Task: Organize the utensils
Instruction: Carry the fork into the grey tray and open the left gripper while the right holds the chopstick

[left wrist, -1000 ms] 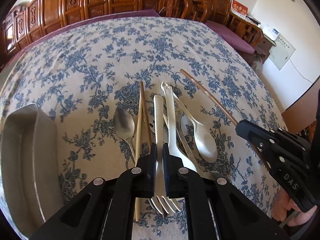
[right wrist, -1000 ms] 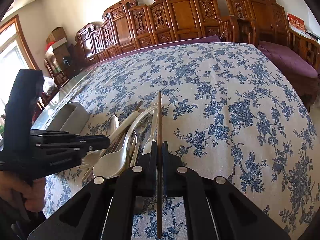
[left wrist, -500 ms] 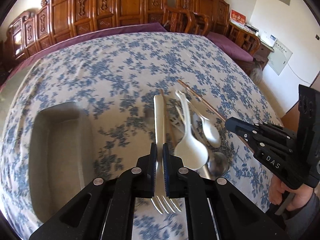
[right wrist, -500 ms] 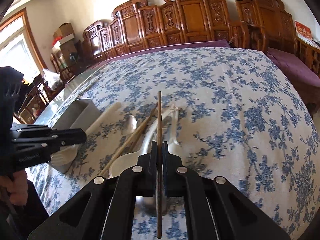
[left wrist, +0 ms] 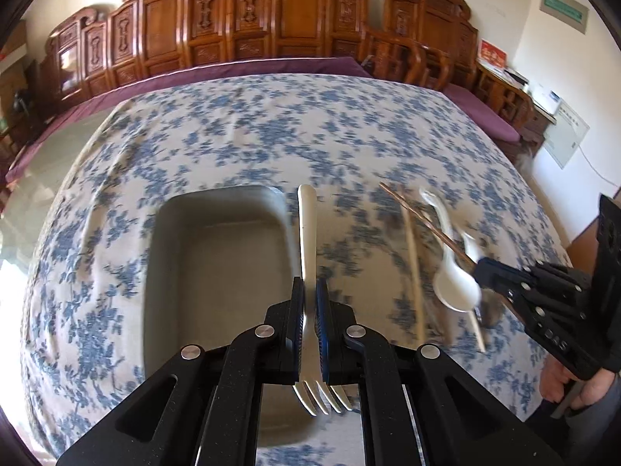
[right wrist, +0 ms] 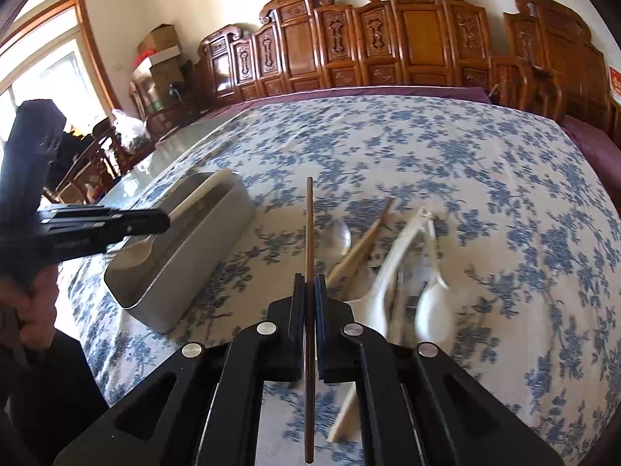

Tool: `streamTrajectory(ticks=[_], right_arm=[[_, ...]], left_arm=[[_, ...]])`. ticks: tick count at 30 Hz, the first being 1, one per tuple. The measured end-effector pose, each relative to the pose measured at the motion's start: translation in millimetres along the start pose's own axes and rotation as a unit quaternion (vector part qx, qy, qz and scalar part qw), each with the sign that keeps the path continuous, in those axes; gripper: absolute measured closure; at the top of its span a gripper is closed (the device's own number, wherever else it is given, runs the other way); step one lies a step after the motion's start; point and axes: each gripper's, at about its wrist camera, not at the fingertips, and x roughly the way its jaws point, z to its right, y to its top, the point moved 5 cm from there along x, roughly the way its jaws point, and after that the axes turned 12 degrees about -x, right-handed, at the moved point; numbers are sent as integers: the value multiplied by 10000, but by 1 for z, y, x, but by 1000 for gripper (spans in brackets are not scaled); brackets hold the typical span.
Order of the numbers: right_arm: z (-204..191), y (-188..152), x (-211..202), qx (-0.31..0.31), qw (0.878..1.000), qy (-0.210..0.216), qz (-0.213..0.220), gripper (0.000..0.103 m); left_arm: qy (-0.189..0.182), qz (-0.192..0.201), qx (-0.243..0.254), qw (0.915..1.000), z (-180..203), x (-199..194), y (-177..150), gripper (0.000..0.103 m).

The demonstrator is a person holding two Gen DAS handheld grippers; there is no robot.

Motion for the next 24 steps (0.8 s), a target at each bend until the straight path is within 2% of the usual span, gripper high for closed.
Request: streamTrajectory(ticks=[8,19,24], right_arm=[[-13,5,12,-101,9999,61,-50,97],[-19,3,20,-48,9999,-1,-116,97],[-20,4,16,-9,9998,-149,-112,97]], left_arm=[[216,-20,-179,9996,-38,18,-1,98],[402,-234,-280,9985,-63,35,-9,98],[410,-196,-340,9984,-71,32,-6,97]])
